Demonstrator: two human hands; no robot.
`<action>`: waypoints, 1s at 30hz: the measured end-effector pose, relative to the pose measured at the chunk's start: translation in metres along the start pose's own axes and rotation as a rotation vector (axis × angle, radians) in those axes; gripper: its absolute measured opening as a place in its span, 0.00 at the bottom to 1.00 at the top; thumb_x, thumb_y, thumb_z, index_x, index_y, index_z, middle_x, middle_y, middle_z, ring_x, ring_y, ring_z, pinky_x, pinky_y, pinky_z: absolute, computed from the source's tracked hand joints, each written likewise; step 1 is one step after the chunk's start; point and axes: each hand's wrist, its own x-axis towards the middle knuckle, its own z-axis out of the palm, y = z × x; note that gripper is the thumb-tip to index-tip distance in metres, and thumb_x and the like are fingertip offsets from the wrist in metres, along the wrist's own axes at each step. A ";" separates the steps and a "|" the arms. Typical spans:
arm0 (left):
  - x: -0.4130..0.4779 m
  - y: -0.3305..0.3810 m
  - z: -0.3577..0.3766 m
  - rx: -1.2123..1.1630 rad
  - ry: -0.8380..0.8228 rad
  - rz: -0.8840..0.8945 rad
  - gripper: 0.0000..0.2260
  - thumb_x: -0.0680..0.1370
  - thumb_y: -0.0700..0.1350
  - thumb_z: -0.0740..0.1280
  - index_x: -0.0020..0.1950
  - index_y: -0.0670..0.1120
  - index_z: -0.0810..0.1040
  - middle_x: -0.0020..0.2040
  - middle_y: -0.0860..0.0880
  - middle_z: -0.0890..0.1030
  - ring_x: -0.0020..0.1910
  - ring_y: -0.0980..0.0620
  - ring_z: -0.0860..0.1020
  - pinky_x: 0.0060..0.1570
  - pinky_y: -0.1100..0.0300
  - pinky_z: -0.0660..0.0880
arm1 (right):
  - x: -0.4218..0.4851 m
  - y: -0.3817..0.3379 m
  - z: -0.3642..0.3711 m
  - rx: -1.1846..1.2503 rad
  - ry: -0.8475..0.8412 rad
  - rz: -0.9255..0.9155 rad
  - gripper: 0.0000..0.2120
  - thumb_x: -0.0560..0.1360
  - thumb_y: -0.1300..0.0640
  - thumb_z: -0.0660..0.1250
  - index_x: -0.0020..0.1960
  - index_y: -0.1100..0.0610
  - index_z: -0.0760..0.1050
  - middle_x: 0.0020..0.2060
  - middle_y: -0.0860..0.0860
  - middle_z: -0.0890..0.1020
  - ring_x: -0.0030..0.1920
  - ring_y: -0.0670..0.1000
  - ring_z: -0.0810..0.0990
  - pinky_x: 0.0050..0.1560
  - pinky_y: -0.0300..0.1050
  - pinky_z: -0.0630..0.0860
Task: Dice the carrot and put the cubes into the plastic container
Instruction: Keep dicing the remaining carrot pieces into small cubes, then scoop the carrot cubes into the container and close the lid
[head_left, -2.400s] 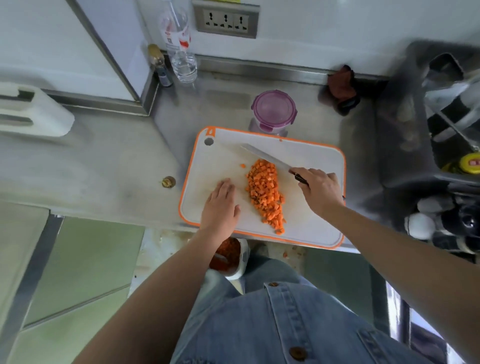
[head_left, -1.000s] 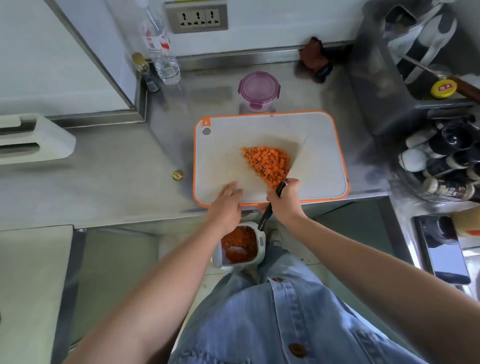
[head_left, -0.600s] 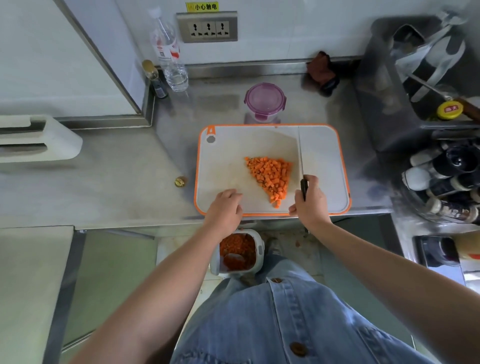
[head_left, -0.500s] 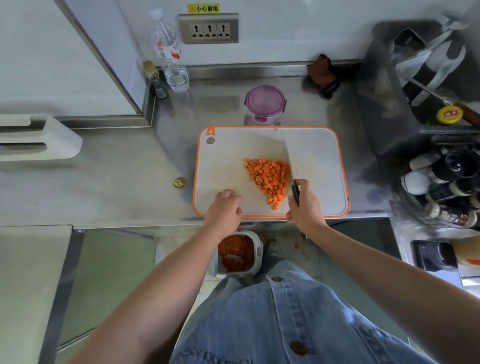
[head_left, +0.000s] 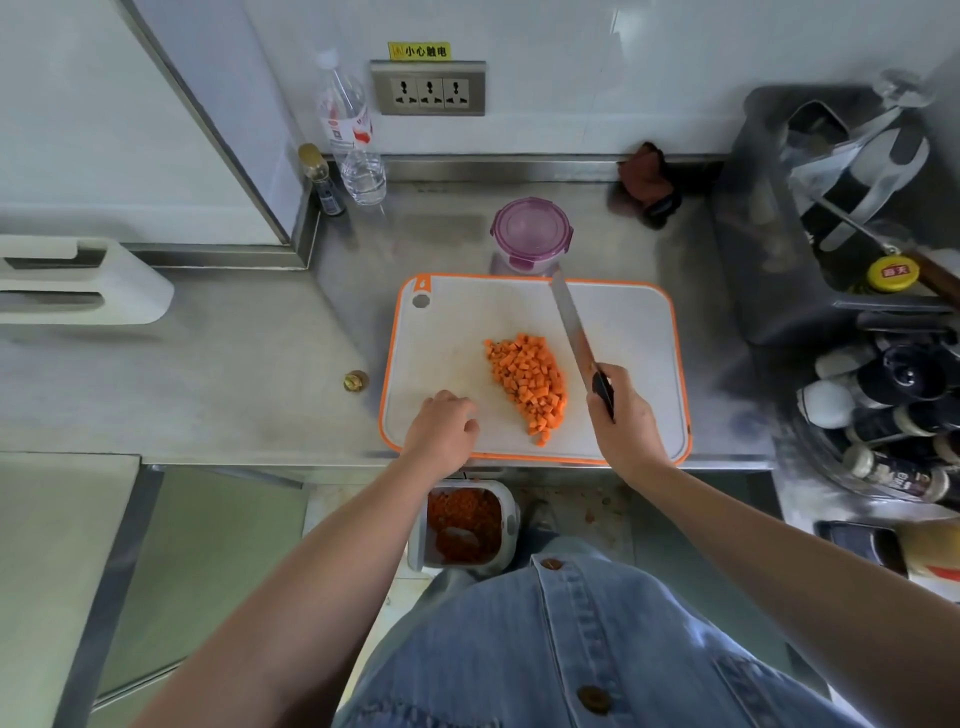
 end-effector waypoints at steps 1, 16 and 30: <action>0.001 0.002 -0.001 -0.088 0.037 -0.030 0.12 0.81 0.44 0.59 0.60 0.43 0.79 0.59 0.44 0.78 0.58 0.45 0.75 0.57 0.52 0.73 | 0.002 -0.004 -0.002 0.028 0.021 -0.013 0.17 0.80 0.62 0.57 0.69 0.57 0.64 0.52 0.56 0.77 0.42 0.52 0.74 0.38 0.42 0.71; 0.007 0.016 -0.031 -1.275 0.205 -0.458 0.12 0.82 0.39 0.55 0.63 0.43 0.72 0.56 0.40 0.80 0.47 0.42 0.82 0.44 0.50 0.82 | 0.003 -0.067 0.044 -0.094 -0.309 -0.431 0.21 0.77 0.59 0.65 0.69 0.56 0.65 0.59 0.54 0.74 0.50 0.48 0.77 0.52 0.47 0.76; -0.023 -0.148 -0.065 -0.779 0.489 -0.740 0.11 0.79 0.44 0.58 0.59 0.43 0.70 0.47 0.43 0.78 0.45 0.40 0.77 0.43 0.51 0.73 | 0.019 -0.100 0.140 -0.603 -0.507 -0.118 0.27 0.81 0.55 0.58 0.76 0.60 0.54 0.78 0.55 0.45 0.78 0.55 0.47 0.73 0.52 0.58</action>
